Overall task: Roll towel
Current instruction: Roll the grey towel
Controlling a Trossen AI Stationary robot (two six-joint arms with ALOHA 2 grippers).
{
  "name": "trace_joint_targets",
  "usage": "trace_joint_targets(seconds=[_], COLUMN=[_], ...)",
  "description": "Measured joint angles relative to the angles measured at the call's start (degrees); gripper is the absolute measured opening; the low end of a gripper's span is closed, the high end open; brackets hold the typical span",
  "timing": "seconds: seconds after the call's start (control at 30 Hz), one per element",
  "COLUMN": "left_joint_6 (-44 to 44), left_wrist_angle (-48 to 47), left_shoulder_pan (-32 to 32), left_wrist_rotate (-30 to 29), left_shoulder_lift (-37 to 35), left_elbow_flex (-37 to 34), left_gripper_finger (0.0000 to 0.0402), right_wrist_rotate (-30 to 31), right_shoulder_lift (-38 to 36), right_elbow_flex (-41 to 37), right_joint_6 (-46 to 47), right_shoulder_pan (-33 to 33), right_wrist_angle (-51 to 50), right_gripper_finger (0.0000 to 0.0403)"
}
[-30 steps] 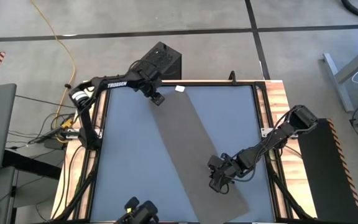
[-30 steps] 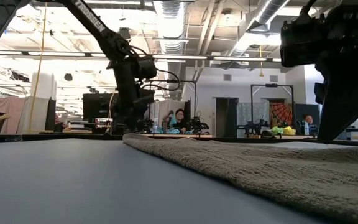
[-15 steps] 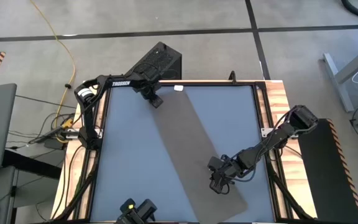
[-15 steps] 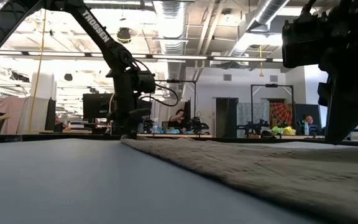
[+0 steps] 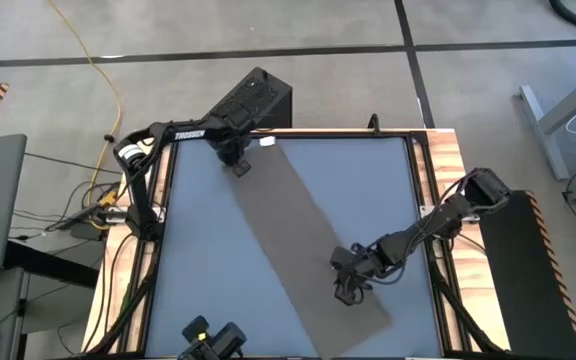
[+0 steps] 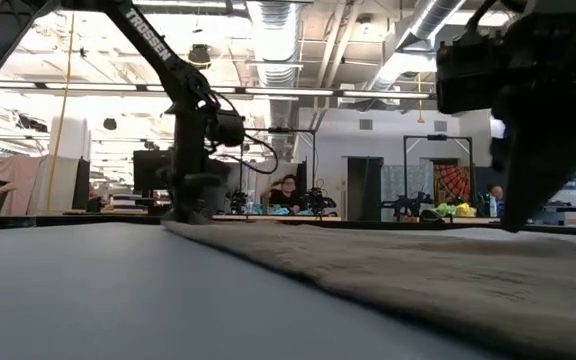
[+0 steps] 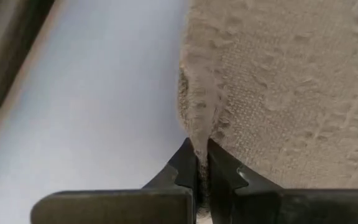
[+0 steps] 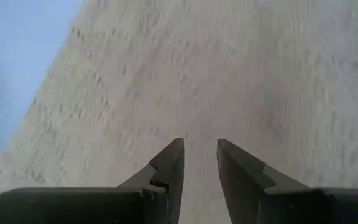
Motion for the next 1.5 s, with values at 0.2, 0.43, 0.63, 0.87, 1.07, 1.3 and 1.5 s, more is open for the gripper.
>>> trace_joint_targets(seconds=[0.2,0.43,0.63,0.87,1.07,1.3,1.5], left_joint_6=[2.6,1.5,3.1,0.2,-0.1,-2.3,-5.0], left_wrist_angle=[-3.6,-4.6,-9.5,-13.4,-12.5,-10.3,-0.4], left_shoulder_pan=[0.6,2.1,2.4,2.4,2.4,1.7,-6.4], left_wrist_rotate=[-8.3,-9.7,-13.0,-14.8,-15.9,-8.0,17.3], left_shoulder_lift=[-2.5,-2.9,-2.9,-5.5,-12.8,-23.0,-32.4], left_elbow_flex=[0.2,0.1,0.0,0.3,0.4,0.2,-5.4], left_gripper_finger=[0.0,0.0002,0.0045,0.0127,0.017,0.0176,0.0176], right_wrist_rotate=[-2.6,-10.7,-22.1,-24.5,-24.6,-23.9,-18.2], right_shoulder_lift=[0.0,0.0,0.0,0.0,-0.8,-7.2,-12.8], right_elbow_flex=[0.0,0.0,0.0,0.0,0.0,0.0,0.0], right_joint_6=[-4.5,-7.9,-10.5,-10.7,-10.7,-8.7,-5.9], right_shoulder_pan=[-5.2,-10.8,-14.5,-14.8,-14.9,-15.2,-12.0], right_wrist_angle=[0.2,0.7,0.1,-0.1,-0.8,-3.2,-1.4], right_gripper_finger=[0.0122,0.0122,0.0122,0.0122,0.0122,0.0122,0.0122])
